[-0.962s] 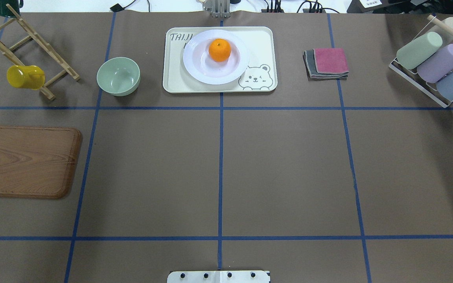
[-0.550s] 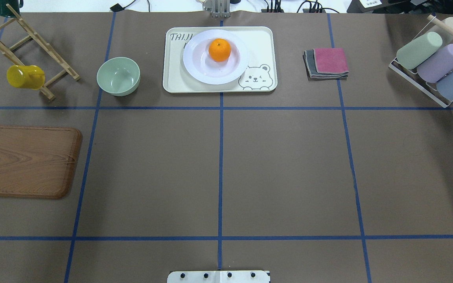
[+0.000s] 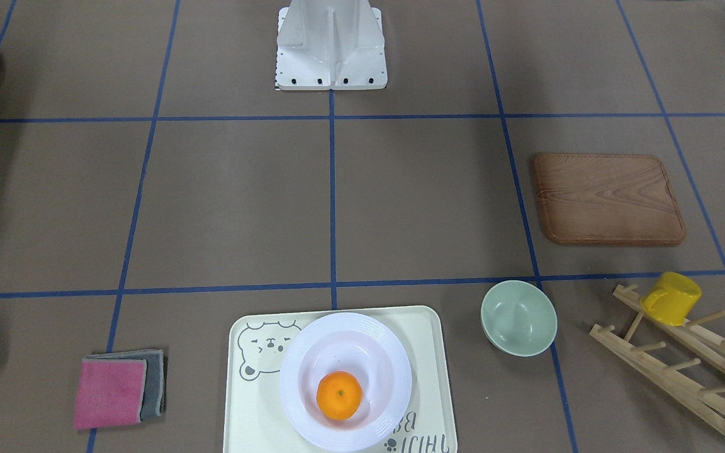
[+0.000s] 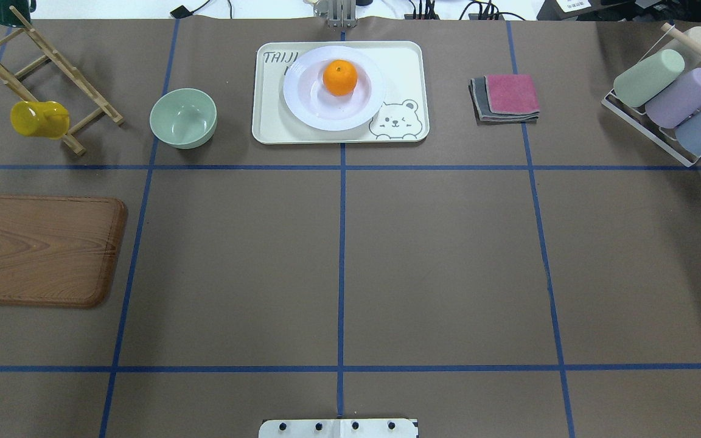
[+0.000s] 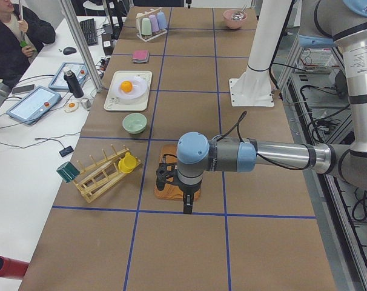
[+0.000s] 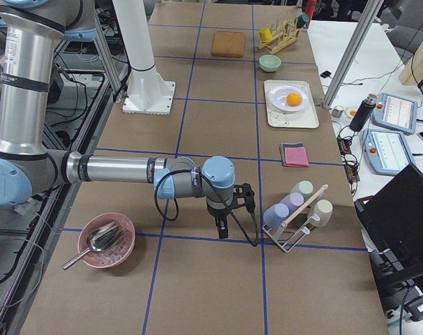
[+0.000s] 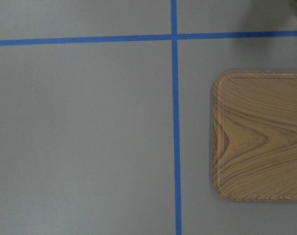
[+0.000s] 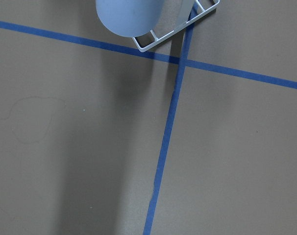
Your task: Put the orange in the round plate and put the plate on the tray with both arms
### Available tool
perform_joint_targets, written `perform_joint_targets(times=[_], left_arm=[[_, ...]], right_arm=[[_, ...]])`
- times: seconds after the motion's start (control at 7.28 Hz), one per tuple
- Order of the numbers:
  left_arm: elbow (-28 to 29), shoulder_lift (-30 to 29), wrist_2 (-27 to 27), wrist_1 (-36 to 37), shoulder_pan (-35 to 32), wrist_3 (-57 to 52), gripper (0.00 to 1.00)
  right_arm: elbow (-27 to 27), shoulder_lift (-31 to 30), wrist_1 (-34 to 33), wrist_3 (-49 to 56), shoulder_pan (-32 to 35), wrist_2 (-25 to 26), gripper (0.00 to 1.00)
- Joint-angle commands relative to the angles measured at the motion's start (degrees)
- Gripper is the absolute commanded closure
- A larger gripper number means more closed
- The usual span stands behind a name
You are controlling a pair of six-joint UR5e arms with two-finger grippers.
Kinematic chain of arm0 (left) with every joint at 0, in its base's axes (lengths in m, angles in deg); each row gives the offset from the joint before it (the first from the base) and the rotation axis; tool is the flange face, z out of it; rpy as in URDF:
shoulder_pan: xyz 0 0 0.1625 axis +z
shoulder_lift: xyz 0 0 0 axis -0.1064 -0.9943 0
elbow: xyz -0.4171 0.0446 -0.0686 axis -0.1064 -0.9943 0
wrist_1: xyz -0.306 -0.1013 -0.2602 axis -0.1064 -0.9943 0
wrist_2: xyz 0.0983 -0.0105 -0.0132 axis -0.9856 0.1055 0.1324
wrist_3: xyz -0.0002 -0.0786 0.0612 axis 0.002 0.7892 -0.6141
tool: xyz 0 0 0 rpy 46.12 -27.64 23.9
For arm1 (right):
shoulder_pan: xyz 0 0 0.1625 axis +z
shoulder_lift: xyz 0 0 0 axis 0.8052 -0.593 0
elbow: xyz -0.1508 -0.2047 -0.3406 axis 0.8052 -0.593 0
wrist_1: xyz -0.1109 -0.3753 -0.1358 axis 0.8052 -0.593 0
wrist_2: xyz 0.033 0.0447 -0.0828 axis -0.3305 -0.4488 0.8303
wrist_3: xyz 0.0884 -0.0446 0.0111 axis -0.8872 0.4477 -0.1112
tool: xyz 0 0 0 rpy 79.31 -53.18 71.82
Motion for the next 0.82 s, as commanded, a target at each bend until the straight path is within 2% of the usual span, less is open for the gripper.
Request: perform_joint_targets(times=[0.0, 0.69], left_arm=[[0.03, 0.0, 0.0, 0.06, 0.0, 0.04, 0.02], [-0.14, 0.0, 0.0, 0.06, 0.0, 0.04, 0.02]], right_arm=[[-0.03, -0.01, 0.07, -0.03, 0.0, 0.03, 0.0], [-0.29, -0.01, 0.16, -0.55, 0.0, 0.03, 0.0]])
